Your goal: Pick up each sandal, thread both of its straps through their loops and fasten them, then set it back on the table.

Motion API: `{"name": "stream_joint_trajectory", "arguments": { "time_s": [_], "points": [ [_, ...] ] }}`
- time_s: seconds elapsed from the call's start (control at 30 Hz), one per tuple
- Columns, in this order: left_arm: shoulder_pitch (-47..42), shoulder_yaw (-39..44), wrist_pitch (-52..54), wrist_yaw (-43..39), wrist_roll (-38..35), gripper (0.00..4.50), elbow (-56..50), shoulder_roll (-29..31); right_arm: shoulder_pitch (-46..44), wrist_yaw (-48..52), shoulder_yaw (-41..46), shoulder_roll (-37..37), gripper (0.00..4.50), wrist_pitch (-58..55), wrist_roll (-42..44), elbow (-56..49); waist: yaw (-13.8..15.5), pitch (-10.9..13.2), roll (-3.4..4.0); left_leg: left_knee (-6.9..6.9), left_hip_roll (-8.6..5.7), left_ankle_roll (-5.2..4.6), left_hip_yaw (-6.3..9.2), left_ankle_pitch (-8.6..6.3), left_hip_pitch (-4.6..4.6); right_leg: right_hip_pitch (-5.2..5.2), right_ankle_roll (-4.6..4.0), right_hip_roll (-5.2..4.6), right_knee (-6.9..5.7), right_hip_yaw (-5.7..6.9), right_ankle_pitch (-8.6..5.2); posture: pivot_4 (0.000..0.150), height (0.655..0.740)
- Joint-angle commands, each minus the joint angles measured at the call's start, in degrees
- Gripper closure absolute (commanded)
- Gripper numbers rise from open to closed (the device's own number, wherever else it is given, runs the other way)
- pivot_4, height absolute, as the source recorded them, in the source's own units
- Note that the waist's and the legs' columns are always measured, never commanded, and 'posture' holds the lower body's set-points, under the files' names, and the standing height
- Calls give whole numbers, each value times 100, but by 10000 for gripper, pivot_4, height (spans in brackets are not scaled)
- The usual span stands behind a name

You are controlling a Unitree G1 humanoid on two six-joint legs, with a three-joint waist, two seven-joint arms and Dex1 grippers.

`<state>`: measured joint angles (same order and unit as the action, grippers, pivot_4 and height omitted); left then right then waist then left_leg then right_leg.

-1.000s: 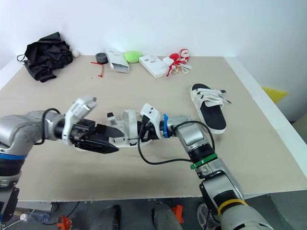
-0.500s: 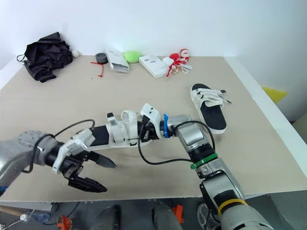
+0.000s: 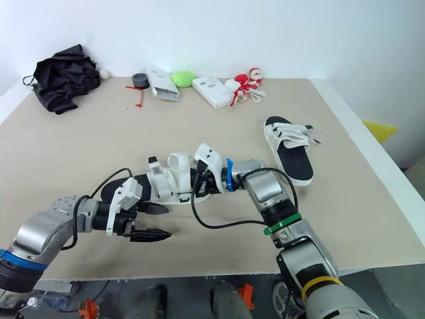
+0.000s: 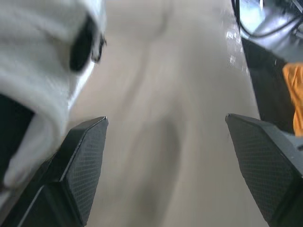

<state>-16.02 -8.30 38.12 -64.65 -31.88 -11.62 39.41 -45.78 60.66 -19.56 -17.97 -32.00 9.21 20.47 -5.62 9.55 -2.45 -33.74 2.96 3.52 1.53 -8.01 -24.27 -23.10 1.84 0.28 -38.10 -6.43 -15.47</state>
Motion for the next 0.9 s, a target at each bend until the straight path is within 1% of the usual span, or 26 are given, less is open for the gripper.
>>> {"name": "stream_joint_trajectory", "arguments": {
  "time_s": [0.03,0.2,0.43,0.53,0.6,0.67,0.9],
  "points": [
    [-118,320,210,190,-302,4045,-86,-138,280,-210,-247,-115,45000,-303,-363,411,0,0,0,0,0,0,0,0,0,1,0,0,0,0,0,1500,7380],
    [-108,476,269,259,-336,4045,86,-123,429,-209,-291,-170,45000,-507,-321,45,0,0,0,0,0,-1,1,0,0,1,2,2,0,0,1,1500,7380],
    [-261,547,132,337,-221,4045,345,-188,546,-275,-302,-192,45000,-663,-279,-162,9,0,0,0,-3,1,3,-2,-1,2,4,2,0,1,0,1500,7380],
    [-333,546,187,418,-353,4045,218,-359,568,-310,-300,-193,45000,-693,-271,-190,14,0,0,0,-3,1,4,-2,-1,2,4,2,0,3,0,1500,7380],
    [-358,572,219,504,-592,4045,-25,-605,568,-324,-293,-195,45000,-704,-264,-186,18,0,0,0,-4,1,4,-2,-1,3,4,0,0,3,0,1500,7380],
    [-350,518,354,512,-731,4045,-237,-683,566,-330,-283,-198,45000,-705,-259,-173,40,-2,-5,0,-5,0,4,-1,-1,5,4,0,0,3,0,1500,7380],
    [-340,405,487,656,-544,4045,-318,-659,582,-343,-271,-184,45000,-720,-247,-176,70,-3,-5,0,-3,0,3,-1,-1,8,6,4,0,3,1,1500,7380]
  ]
}}
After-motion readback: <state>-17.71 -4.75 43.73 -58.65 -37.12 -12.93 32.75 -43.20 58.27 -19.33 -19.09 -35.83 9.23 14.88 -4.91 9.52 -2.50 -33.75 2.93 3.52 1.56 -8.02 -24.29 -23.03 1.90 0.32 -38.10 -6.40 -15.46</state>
